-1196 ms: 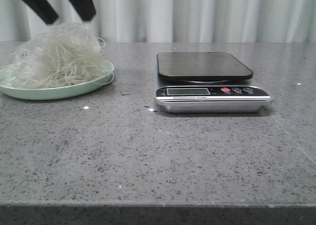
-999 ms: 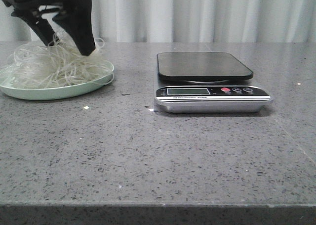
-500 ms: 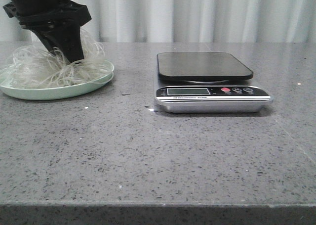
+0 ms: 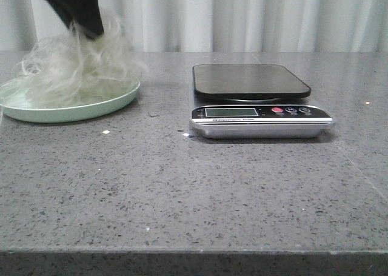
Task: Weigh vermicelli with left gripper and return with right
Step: 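Lift the vermicelli with the left gripper and carry it onto the scale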
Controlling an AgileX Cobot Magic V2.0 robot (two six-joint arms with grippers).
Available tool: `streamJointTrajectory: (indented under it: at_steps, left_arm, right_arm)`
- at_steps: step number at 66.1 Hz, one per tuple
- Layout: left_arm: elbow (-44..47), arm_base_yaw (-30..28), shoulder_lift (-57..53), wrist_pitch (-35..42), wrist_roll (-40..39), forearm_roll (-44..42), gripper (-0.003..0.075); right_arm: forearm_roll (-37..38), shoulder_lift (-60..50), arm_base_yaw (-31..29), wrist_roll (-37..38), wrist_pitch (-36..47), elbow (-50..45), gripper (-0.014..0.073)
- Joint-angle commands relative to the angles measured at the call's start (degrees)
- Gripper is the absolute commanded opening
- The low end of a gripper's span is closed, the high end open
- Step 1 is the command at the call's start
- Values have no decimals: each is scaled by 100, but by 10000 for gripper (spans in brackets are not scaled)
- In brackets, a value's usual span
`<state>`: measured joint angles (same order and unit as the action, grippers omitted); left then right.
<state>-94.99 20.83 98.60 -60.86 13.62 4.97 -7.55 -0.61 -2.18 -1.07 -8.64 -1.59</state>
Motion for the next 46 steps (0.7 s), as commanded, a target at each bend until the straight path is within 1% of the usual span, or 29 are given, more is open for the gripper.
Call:
streamJointTrajectory:
  at_steps: [1,11,17,23,37,46]
  left_arm:
    - [-674,50,-505,133,-10,110,143]
    - [-1411,208,-598,51,-10,138,139]
    - [-1838,441,-598,51,-10,138,139]
    - [-2164,768,-598,216,-10,138,139]
    - [-2264,1599,-511,768,-10,138,139]
    - [-2264,1978,-241,1053,-10,138,139]
  right_arm:
    - [52,-89,-35,-14,456,44,151]
    - [52,-89,-35,-14,456,44,151]
    - [52,-89,-35,-14,456,44,151]
    - [52,-89,-35,-14,456,44,151]
    - [52,-89,-35,-14,456,44,151]
    - [52,-89,-35,-14,456,44,151]
